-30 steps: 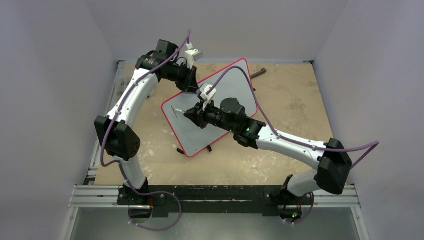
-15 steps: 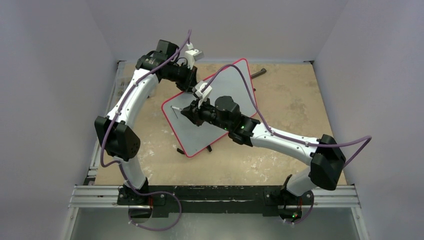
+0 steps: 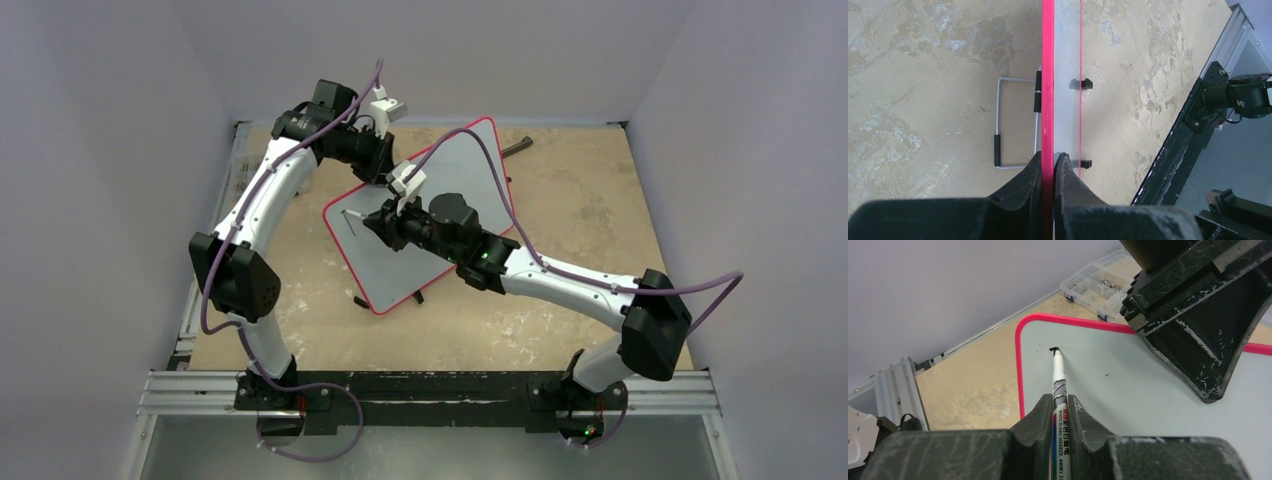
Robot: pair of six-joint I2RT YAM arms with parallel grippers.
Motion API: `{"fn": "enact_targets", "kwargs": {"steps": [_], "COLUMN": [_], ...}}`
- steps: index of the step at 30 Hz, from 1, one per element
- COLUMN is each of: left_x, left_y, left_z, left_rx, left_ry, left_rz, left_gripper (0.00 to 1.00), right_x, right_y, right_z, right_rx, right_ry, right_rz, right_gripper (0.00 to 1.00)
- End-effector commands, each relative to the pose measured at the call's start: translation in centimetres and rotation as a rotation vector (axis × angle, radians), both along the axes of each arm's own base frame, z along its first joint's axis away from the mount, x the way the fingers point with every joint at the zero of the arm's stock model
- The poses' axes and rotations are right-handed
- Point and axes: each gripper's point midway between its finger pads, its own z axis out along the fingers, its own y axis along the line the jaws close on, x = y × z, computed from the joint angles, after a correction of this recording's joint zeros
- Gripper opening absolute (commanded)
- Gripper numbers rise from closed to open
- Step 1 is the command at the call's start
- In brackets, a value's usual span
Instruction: Write a sentence on the whiteboard
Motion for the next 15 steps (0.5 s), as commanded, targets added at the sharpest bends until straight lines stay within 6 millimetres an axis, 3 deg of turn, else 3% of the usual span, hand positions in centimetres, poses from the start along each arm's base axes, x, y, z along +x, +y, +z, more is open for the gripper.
{"fn": "enact_targets", "kwargs": {"steps": [1,15], "left_x": [0.3,0.1], "left_y": [2.8,2.7], "left_z": [-4.7,-4.8], "left_rx": [0.266,0.265], "left_ry": [-0.053,-0.049], "left_rz": [-0.024,-0.023], "left_gripper": [0.0,0.0], "right_x": [2.0,1.1], "right_y": [-1.9,-3.8], "right_z": [0.1,-3.0], "right_rx": [-0.021,-0.102], "right_ry": [0.001,0.057], "right_rz": [-0.14,-0.16], "right_gripper": [0.0,0.0]}}
